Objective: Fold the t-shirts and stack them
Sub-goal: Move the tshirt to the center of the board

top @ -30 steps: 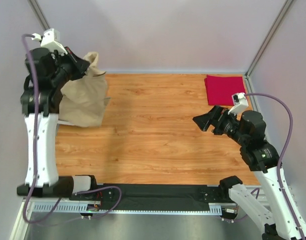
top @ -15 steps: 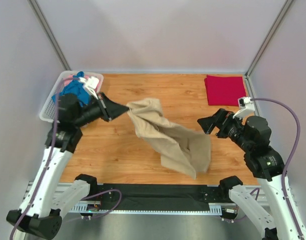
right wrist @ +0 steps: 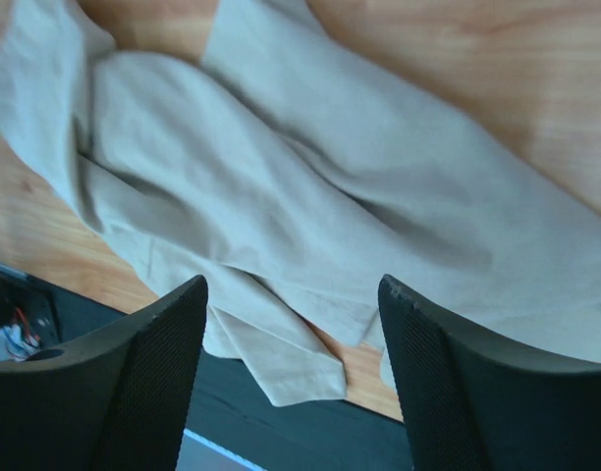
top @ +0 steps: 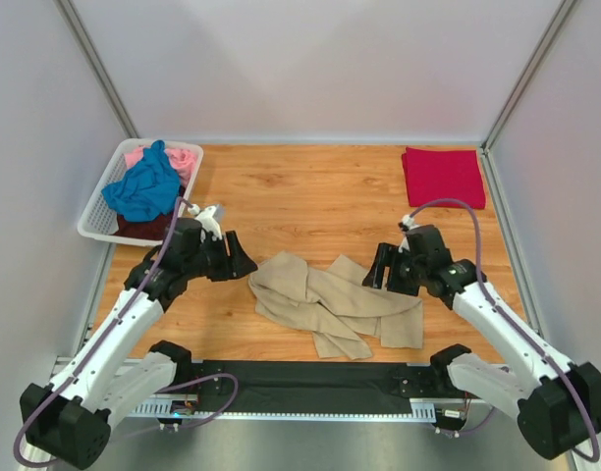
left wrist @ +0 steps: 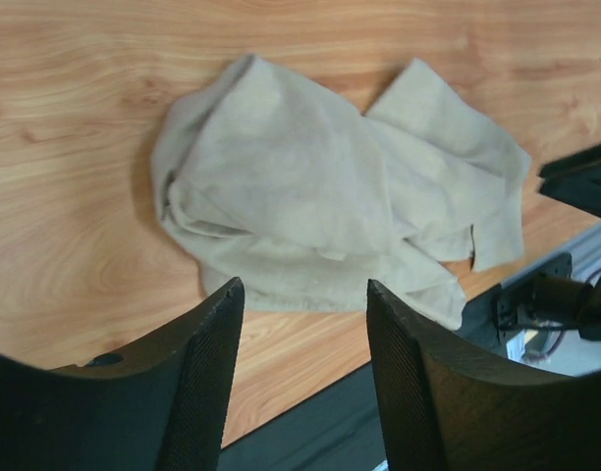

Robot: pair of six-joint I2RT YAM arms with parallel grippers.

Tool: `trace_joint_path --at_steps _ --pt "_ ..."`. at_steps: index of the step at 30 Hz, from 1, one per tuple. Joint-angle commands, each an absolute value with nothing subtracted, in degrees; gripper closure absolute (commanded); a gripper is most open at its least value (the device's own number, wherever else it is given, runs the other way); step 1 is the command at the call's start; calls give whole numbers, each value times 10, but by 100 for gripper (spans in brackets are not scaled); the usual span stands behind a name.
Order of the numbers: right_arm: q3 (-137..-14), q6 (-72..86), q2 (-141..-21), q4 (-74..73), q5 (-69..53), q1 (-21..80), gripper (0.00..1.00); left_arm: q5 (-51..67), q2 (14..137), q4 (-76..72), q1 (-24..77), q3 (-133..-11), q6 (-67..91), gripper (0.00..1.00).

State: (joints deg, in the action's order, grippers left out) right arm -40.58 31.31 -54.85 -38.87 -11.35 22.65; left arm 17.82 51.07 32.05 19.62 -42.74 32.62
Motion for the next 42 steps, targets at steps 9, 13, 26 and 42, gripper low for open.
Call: trace_joint_path --at_steps 9,13,26,42 --pt "-346 414 -632 -316 -65 341 34 175 646 179 314 -390 297 28" --pt "-329 424 -625 -304 -49 341 34 178 748 177 342 -438 287 27" --pt "-340 486 -530 -444 150 341 28 135 815 134 371 -439 322 92" --pt "-287 584 -584 -360 243 294 32 127 725 170 371 -428 346 100"
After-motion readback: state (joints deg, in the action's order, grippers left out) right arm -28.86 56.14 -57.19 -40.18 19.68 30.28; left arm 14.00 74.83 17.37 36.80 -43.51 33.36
